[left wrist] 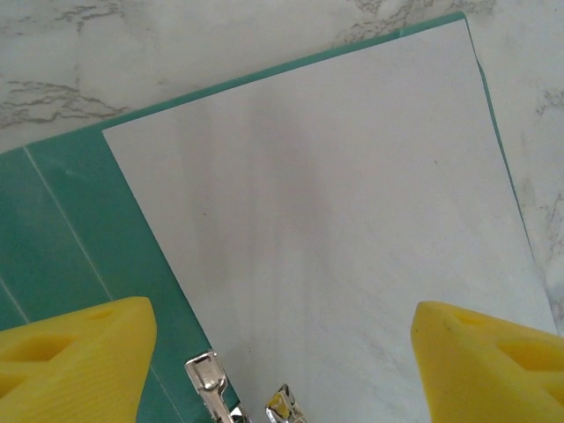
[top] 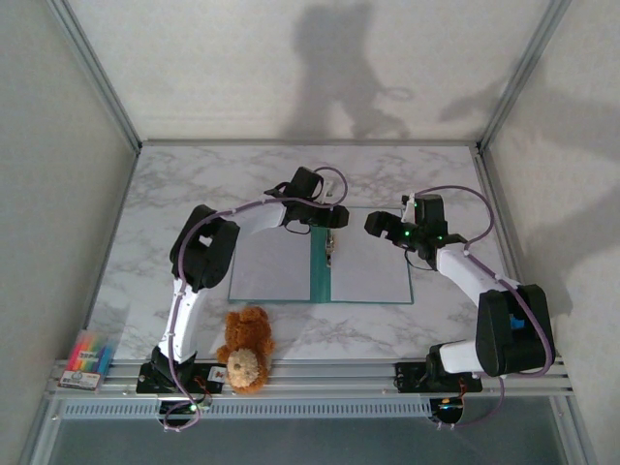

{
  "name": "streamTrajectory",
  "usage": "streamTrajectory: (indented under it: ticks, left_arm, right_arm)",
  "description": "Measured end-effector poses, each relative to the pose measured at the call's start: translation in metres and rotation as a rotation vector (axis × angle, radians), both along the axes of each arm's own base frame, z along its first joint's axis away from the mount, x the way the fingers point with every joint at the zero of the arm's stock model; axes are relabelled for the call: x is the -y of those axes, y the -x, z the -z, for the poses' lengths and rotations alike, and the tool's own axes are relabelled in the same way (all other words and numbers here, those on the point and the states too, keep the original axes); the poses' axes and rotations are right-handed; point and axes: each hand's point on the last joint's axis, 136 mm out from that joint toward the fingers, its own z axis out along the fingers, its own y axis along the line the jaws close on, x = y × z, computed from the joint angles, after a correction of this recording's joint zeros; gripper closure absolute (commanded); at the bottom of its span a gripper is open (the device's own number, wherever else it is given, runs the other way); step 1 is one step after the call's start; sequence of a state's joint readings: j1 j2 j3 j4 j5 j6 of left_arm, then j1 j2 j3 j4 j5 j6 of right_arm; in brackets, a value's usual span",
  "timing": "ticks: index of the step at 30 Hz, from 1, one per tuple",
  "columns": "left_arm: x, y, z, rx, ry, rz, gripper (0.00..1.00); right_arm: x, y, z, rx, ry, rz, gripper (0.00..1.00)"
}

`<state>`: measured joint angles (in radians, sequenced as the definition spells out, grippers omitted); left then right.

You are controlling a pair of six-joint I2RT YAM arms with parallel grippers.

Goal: Put the files into the folder

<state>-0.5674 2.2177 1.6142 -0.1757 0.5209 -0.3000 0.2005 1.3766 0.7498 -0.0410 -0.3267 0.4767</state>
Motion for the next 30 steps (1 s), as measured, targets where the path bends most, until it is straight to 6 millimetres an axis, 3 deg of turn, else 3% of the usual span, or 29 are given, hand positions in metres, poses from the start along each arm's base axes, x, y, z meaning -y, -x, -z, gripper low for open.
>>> streamTrajectory:
  ticks: [10, 30]
  left_arm:
    - [0.004, 0.001, 0.006, -0.001, 0.002, 0.032, 0.23]
    - [0.02, 0.017, -0.012, 0.0, 0.077, 0.121, 0.25]
  right_arm:
    - [0.0, 0.0, 0.0, -0.001, 0.0, 0.0, 0.06]
    - [0.0, -0.001, 0.004, -0.016, 0.003, 0.0, 0.06]
